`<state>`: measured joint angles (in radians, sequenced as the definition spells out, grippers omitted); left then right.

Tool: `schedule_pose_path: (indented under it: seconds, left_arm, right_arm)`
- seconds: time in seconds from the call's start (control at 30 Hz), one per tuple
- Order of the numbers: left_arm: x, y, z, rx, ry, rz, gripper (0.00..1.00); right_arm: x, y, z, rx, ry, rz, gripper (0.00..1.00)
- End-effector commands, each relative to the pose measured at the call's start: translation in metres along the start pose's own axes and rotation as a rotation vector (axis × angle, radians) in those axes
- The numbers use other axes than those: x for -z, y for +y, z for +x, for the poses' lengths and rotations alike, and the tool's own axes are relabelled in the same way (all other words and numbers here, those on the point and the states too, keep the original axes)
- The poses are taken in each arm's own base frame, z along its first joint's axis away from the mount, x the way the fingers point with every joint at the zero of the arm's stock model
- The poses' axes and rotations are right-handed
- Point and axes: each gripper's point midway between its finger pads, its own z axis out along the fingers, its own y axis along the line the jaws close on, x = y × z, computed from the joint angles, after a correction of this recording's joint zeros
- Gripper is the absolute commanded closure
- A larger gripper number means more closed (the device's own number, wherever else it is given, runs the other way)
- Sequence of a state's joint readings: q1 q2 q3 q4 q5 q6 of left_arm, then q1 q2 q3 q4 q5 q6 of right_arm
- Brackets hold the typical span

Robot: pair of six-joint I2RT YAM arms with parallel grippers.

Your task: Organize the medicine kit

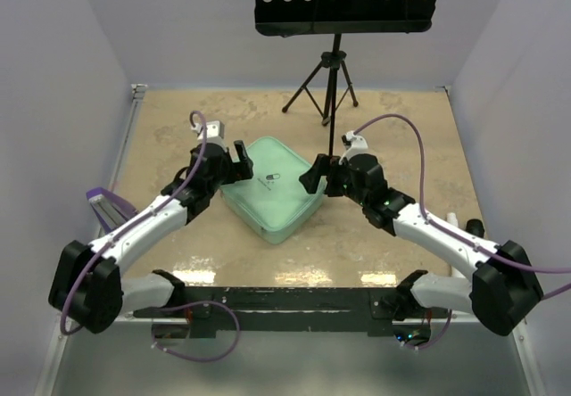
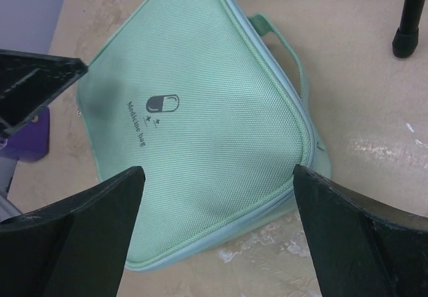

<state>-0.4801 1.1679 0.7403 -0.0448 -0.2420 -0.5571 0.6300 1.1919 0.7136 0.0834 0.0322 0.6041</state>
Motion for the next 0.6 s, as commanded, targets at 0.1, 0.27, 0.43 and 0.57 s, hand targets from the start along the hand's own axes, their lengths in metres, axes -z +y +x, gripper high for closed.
schedule_pose_path:
  seconds: [0.1,0.27,0.43,0.57]
  left_arm:
    - [-0.043,-0.004,0.013,-0.071,0.071,0.005,0.07]
    - [-0.029,-0.001,0.033,-0.003,0.053,0.062,0.09]
    - [-0.027,-0.001,0.044,-0.016,0.083,0.088,0.11]
    - [-0.021,-0.001,0.059,0.039,0.115,0.107,0.17]
  right_arm:
    - [-0.013,-0.002,0.014,-0.037,0.058,0.009,0.02]
    - [-0.008,-0.019,0.021,-0.035,0.077,0.086,0.02]
    - [-0.001,-0.027,0.046,-0.061,0.117,0.070,0.02]
    - [-0.021,-0.019,0.064,-0.077,0.182,0.003,0.03]
